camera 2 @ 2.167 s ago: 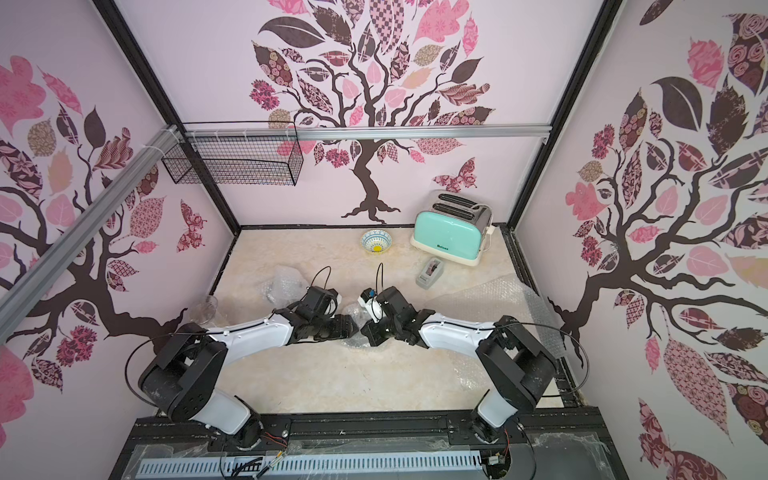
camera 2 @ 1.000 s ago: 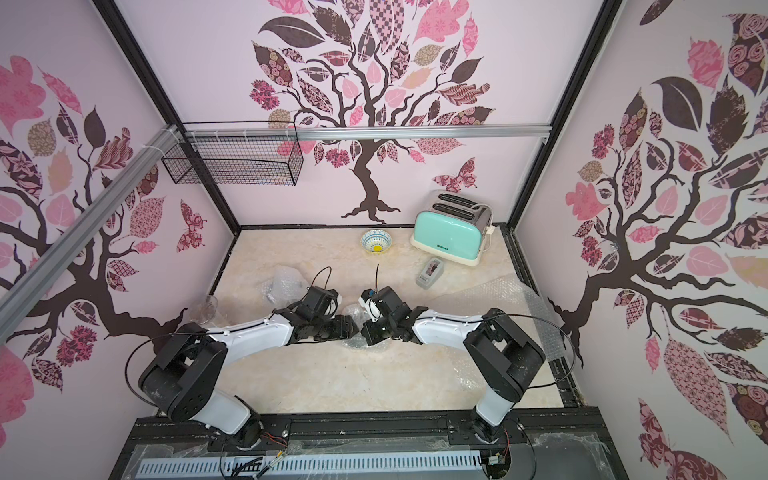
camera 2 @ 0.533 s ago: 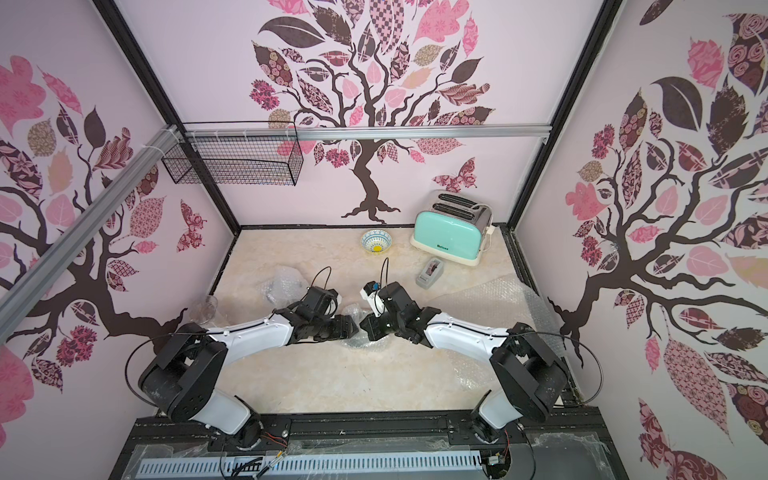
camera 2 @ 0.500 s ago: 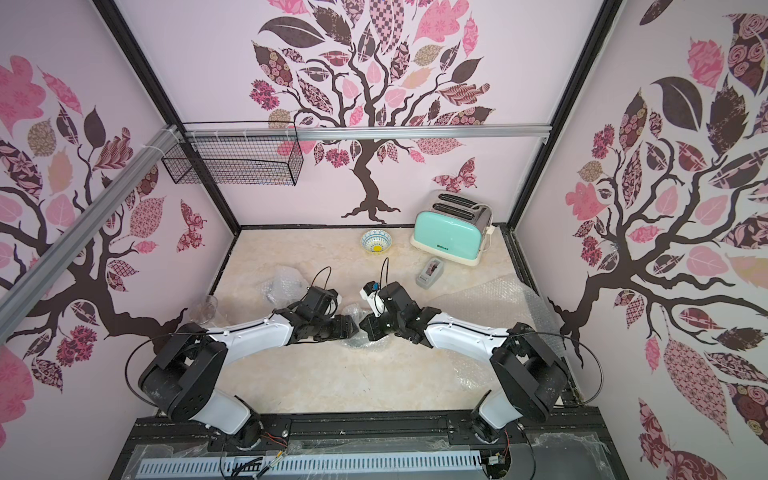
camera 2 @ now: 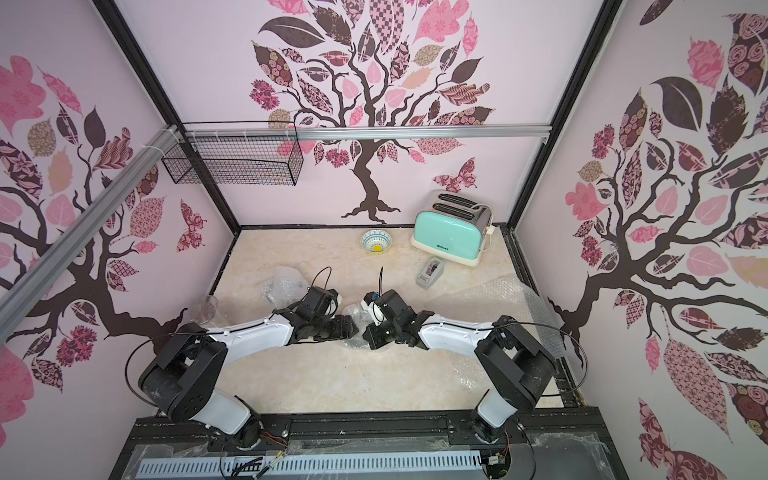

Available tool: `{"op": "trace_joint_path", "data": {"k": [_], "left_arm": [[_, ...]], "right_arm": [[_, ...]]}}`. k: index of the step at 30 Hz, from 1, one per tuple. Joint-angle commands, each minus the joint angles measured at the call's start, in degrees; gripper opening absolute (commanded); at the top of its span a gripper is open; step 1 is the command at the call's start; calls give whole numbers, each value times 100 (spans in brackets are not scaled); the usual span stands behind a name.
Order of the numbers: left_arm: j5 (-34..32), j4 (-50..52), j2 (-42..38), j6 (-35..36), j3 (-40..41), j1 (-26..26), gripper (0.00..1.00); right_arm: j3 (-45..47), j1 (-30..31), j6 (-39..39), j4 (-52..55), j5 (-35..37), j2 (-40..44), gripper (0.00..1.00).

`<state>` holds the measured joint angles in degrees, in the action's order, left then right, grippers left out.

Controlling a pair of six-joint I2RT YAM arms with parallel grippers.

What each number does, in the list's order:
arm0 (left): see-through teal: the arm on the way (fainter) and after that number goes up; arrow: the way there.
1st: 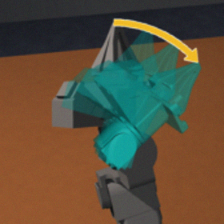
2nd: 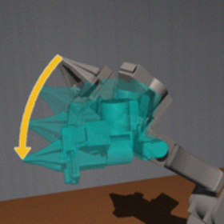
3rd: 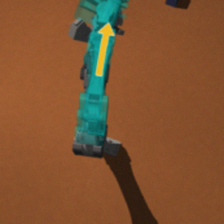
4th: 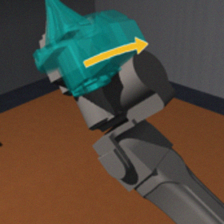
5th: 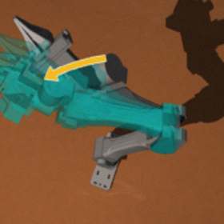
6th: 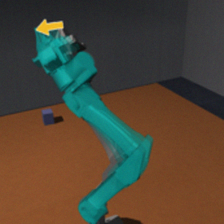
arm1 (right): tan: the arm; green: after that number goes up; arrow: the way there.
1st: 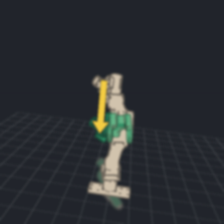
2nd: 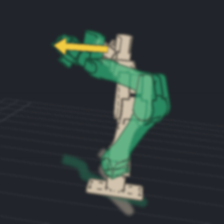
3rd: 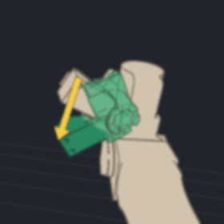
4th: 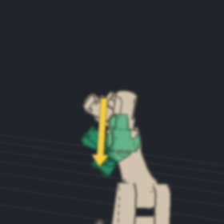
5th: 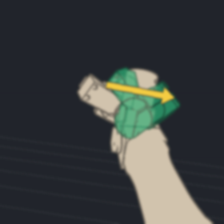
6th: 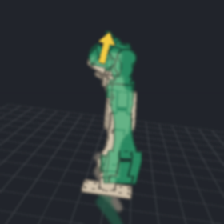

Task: Wrap bowls in bubble wrap
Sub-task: Stick the tape on the bubble wrap, then move the bubble-wrapped bowl to the center of the board.

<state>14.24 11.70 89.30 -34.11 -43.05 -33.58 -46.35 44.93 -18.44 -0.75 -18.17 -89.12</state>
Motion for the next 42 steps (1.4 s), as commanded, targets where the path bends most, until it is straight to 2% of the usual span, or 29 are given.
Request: {"op": "trace_joint_path", "data": {"k": [1,9,11,19,21,24,35,37,42], "left_arm": [[-163,200,26,82,-29,-23,76],[-74,-75,103,-214,9,-23,75],[-86,-92,103,-268,-18,-19,68],[-502,340,231,-283,-669,-6,34],[-664,430,362,-272,-870,101,27],[-570,469,674,-286,-1211,396,17],[-495,1059,2187,-147,-3605,1811,15],[-562,992,2486,-234,-4000,1984,16],[-609,1589,3393,-237,-5281,2237,18]], "right_arm": [[-79,16,116,-22,236,567,14],[432,-161,110,-334,613,1636,15],[595,-287,32,-331,574,1821,15],[1158,-611,-108,-397,541,2453,15],[1221,-623,-99,-391,547,2553,15],[1305,-625,-99,-390,557,2692,15],[1509,-623,-162,-566,543,2727,15],[1517,-625,-163,-577,523,2691,15],[1486,-623,-145,-533,593,2659,15]]}}
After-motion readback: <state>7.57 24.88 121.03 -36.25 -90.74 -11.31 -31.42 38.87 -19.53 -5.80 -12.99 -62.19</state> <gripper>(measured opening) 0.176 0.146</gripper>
